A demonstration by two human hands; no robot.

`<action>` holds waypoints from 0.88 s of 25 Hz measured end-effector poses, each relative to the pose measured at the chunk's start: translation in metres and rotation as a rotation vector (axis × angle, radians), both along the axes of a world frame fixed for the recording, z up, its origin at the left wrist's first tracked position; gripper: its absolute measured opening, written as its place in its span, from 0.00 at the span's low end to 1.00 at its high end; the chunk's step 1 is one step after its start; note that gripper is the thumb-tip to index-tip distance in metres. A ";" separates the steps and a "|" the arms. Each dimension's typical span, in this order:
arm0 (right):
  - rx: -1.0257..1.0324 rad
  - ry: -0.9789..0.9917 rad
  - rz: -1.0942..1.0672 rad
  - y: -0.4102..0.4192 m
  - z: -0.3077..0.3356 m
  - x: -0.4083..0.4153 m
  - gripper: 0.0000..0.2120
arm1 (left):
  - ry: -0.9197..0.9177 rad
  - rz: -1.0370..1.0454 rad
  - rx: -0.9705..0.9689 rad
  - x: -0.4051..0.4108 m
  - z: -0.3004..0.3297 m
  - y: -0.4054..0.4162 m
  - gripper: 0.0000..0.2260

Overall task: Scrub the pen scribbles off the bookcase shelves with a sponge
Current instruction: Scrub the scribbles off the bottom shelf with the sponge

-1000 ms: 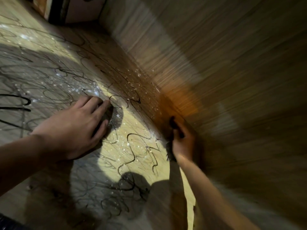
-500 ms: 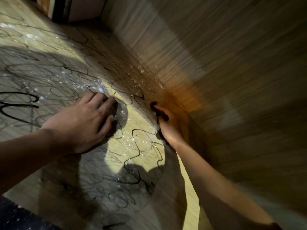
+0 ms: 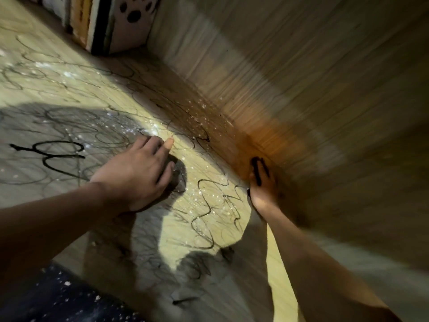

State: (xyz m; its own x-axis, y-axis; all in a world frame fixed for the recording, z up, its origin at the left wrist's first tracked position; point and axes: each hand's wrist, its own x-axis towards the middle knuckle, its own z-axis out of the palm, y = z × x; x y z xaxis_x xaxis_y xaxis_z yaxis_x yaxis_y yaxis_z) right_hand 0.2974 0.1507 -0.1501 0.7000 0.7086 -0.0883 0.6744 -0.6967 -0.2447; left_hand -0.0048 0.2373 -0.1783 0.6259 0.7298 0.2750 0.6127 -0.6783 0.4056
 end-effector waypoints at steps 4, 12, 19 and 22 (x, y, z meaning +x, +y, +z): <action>0.088 0.038 0.089 0.012 -0.006 -0.025 0.21 | -0.023 -0.014 -0.072 0.000 0.002 0.000 0.32; 0.285 0.173 0.350 -0.030 0.000 -0.085 0.21 | -0.001 -0.018 -0.004 -0.012 0.000 -0.015 0.34; 0.440 0.383 0.416 -0.069 0.004 -0.112 0.19 | -0.007 -0.024 -0.033 -0.042 0.000 -0.045 0.32; 0.732 0.420 0.106 -0.073 0.011 -0.113 0.19 | 0.041 0.004 -0.028 -0.063 0.000 -0.054 0.34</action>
